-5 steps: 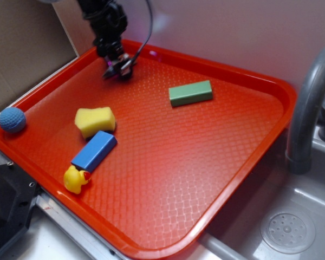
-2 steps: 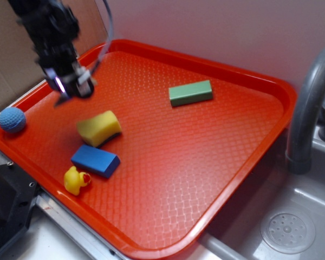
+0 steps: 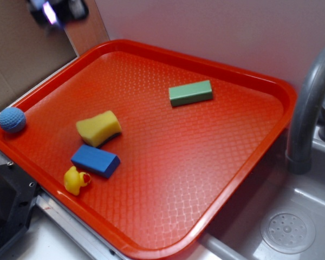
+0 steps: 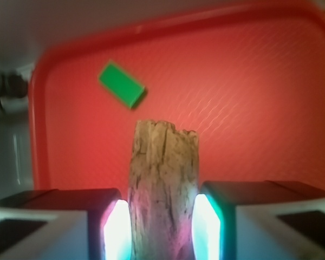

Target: Grab the wood chip.

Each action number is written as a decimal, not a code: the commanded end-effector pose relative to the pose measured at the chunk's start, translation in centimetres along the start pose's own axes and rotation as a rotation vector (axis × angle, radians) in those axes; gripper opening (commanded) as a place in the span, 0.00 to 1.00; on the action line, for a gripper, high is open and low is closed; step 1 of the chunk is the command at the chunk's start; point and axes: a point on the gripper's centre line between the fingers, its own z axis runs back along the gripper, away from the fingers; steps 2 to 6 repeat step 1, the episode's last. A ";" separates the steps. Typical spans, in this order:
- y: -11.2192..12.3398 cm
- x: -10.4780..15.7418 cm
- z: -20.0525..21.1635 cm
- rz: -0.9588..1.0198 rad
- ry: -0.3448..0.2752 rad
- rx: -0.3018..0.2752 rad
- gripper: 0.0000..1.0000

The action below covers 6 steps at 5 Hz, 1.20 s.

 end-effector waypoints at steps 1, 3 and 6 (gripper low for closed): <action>-0.8 1.5 0.2 0.024 -0.039 0.026 0.00; -0.8 1.5 0.2 0.024 -0.039 0.026 0.00; -0.8 1.5 0.2 0.024 -0.039 0.026 0.00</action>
